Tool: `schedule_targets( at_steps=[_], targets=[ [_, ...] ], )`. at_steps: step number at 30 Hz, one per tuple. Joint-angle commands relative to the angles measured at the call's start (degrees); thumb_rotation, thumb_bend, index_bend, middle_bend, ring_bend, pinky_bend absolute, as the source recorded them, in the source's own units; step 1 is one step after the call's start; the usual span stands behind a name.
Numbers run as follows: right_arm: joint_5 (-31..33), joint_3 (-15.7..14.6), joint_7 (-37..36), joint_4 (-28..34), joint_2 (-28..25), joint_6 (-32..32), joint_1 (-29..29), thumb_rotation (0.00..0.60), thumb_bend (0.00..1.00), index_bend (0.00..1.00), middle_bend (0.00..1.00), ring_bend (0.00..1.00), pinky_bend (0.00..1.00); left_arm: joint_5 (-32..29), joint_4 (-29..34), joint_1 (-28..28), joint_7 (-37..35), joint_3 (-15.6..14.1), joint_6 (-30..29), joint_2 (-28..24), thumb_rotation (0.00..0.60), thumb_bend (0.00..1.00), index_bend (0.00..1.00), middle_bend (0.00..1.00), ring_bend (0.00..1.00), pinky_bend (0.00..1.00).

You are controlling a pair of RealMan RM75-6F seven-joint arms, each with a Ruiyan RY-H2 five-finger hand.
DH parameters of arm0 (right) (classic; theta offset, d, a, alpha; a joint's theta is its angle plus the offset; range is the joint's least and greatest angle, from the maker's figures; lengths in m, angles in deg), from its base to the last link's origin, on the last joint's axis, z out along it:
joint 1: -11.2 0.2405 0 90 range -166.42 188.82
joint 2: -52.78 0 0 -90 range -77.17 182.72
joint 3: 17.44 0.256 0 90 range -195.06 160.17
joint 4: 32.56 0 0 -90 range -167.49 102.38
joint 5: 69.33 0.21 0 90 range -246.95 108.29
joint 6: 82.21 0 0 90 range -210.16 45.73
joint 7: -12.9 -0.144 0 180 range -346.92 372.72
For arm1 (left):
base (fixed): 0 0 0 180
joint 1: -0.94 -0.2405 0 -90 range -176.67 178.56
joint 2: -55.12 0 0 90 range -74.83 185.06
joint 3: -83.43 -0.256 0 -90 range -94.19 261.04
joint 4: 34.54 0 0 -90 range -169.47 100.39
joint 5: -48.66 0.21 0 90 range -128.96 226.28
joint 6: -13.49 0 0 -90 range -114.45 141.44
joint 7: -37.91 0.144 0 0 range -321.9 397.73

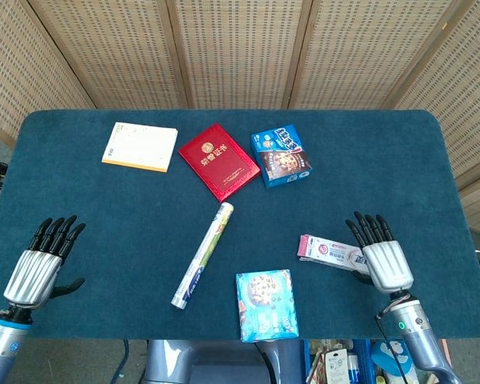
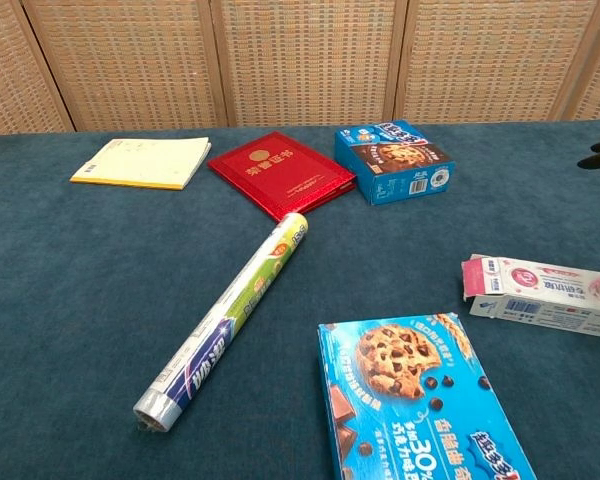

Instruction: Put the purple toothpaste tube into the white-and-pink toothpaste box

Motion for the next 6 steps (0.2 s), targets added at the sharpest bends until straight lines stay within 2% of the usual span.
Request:
schedule_targets(
  at_steps=[1, 6],
  targets=[
    [-1.92, -1.51, -0.54, -1.52, -0.73, -2.47, -2.19, 0.600, 0.18, 0.00, 0.00, 0.00, 0.00, 0.03, -1.44, -2.13, 1.34, -1.05, -1.53, 0.60, 0.600, 0.14, 0.00, 0.00, 0.00, 0.00],
    [-2.51, -1.86, -3.10, -3.04, -1.31, -4.98, -4.52, 0.600, 0.18, 0.00, 0.00, 0.00, 0.00, 0.97, -3.67, -4.25, 0.13, -1.66, -3.68, 1.23, 0.600, 0.14, 0.00, 0.00, 0.00, 0.00]
  ],
)
